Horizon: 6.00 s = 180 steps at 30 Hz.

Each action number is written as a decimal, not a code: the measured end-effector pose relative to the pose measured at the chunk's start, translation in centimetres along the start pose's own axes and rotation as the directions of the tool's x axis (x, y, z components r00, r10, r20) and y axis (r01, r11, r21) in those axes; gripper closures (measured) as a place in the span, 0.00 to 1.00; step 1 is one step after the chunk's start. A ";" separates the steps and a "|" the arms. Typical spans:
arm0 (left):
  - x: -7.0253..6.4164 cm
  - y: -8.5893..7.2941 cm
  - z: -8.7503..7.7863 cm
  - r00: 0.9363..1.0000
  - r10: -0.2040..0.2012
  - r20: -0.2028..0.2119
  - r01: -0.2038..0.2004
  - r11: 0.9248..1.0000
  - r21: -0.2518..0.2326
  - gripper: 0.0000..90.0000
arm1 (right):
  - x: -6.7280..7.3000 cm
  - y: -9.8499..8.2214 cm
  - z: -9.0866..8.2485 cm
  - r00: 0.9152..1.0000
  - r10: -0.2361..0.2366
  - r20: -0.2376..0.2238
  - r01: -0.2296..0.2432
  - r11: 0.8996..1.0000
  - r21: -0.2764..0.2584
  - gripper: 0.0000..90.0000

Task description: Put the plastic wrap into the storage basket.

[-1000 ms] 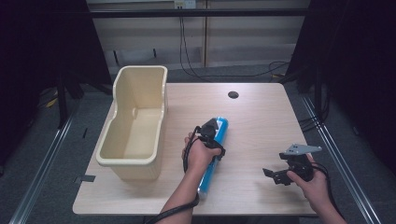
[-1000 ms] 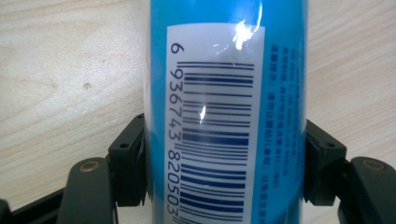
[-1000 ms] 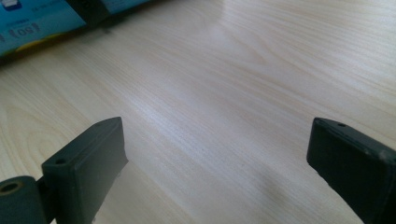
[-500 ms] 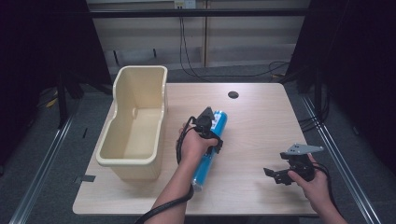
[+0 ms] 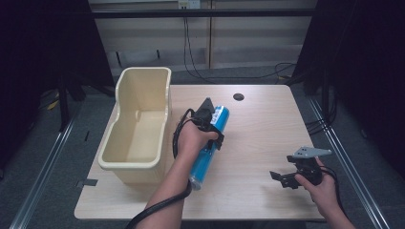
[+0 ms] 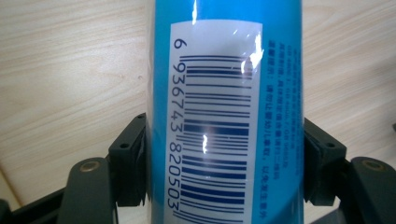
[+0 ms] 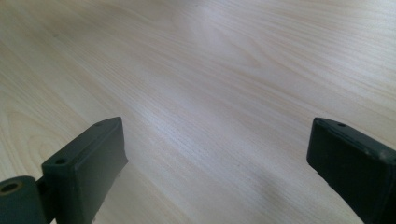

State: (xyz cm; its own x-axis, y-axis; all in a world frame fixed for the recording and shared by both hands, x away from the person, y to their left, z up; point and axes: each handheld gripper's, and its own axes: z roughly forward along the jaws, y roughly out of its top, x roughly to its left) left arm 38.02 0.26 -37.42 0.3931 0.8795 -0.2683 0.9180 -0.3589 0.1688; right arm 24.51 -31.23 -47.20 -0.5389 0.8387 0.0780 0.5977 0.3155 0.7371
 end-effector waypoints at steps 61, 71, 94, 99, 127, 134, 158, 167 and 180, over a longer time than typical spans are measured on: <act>3.5 -0.6 -12.8 0.995 -0.101 -0.015 0.100 0.992 -0.078 0.36 | 0.6 0.3 0.2 1.000 -0.025 -0.006 0.025 1.000 0.004 0.05; 4.0 -1.0 -13.6 0.993 -0.118 -0.018 0.117 0.990 -0.080 0.36 | 0.6 0.3 0.2 0.999 -0.033 -0.001 0.033 0.999 0.002 0.05; 6.2 -2.1 -16.0 0.984 -0.171 -0.048 0.164 0.980 -0.113 0.36 | 0.5 0.3 0.0 1.000 -0.022 0.007 0.022 1.000 -0.004 0.05; 6.7 -2.4 -16.5 0.983 -0.178 -0.050 0.171 0.978 -0.120 0.36 | 0.5 0.3 0.0 1.000 -0.025 0.005 0.025 1.000 -0.005 0.05; 10.7 -4.3 -15.7 0.969 -0.227 -0.099 0.214 0.969 -0.127 0.36 | 0.6 0.4 0.0 1.000 -0.027 0.008 0.027 1.000 -0.003 0.05; 11.4 -4.4 -14.7 0.969 -0.223 -0.104 0.212 0.971 -0.108 0.36 | 0.6 0.4 0.1 0.999 -0.035 0.005 0.035 0.999 -0.003 0.05; 13.4 -5.2 -13.9 0.954 -0.283 -0.103 0.268 0.954 -0.133 0.36 | 0.6 0.3 0.1 0.999 -0.035 0.008 0.035 0.999 -0.005 0.05; 14.5 -4.8 -10.4 0.941 -0.324 -0.100 0.318 0.945 -0.070 0.36 | 0.7 0.4 0.1 0.999 -0.038 0.008 0.038 0.999 -0.005 0.05; 14.7 -3.4 -8.4 0.920 -0.373 -0.124 0.377 0.926 0.013 0.35 | 0.7 0.5 0.3 0.999 -0.041 0.001 0.041 0.999 0.004 0.05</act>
State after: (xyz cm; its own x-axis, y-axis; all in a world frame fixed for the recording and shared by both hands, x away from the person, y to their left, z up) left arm 40.28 17.07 -33.99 0.0131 0.9813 -0.1919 0.9991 -0.0050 0.0426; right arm 24.62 -30.36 -46.99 -0.5623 0.8256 0.0467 0.5772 0.3514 0.7372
